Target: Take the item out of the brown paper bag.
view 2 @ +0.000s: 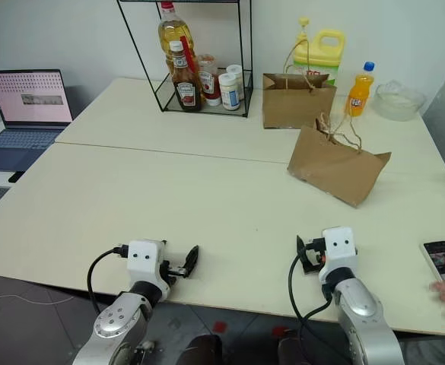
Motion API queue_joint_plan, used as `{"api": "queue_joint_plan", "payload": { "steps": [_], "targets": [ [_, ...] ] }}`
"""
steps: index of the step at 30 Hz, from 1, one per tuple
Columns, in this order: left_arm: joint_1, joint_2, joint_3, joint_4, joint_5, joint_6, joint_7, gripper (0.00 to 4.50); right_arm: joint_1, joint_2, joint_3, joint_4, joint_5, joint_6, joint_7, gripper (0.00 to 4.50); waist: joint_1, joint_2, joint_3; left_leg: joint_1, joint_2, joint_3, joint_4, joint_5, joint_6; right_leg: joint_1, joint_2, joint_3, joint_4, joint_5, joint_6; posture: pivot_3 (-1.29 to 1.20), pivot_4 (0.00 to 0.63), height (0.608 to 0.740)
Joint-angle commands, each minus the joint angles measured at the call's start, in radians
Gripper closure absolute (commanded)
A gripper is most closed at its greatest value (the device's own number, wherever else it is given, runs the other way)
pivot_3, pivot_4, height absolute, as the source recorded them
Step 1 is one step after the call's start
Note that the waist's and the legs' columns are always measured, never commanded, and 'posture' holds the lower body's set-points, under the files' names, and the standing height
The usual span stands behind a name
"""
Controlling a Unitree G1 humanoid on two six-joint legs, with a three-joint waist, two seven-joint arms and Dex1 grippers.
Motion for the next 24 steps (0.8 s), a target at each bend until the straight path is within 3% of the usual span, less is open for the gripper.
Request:
{"api": "queue_joint_plan", "payload": {
  "steps": [1,15,19,24],
  "targets": [
    [0.017,0.010,0.000,0.016,0.016,0.005,0.002,0.06,0.004,0.002,-0.007,-0.037,-0.001,-0.018,-0.002,0.00,0.000,0.000,0.000,0.000,0.000,0.000,0.000,0.000,0.000,0.000,0.000,0.000,0.000,0.000,0.000,0.00,0.150,0.740],
    [-0.026,0.029,-0.006,0.047,-0.021,-0.009,-0.067,0.06,0.001,-0.003,-0.025,-0.040,-0.002,-0.039,-0.001,0.00,0.002,0.000,0.000,0.000,0.000,0.000,0.000,0.000,0.000,0.000,0.000,0.000,0.000,0.000,0.000,0.00,0.150,0.740],
    [-0.151,0.103,0.003,0.033,-0.091,0.048,-0.186,0.06,-0.041,-0.055,-0.073,-0.079,0.008,-0.037,0.026,0.00,0.008,-0.001,0.000,0.000,0.000,0.000,0.000,0.000,0.000,0.000,0.000,-0.001,0.000,0.000,0.000,0.00,0.150,0.740],
    [-0.452,0.249,0.018,0.056,-0.221,0.181,-0.376,0.06,-0.195,-0.140,-0.178,-0.065,0.032,-0.003,0.052,0.00,0.009,-0.005,0.003,-0.001,0.000,-0.002,0.000,0.001,0.000,0.000,0.000,-0.003,0.001,0.000,0.000,0.00,0.150,0.740]
  ]
}}
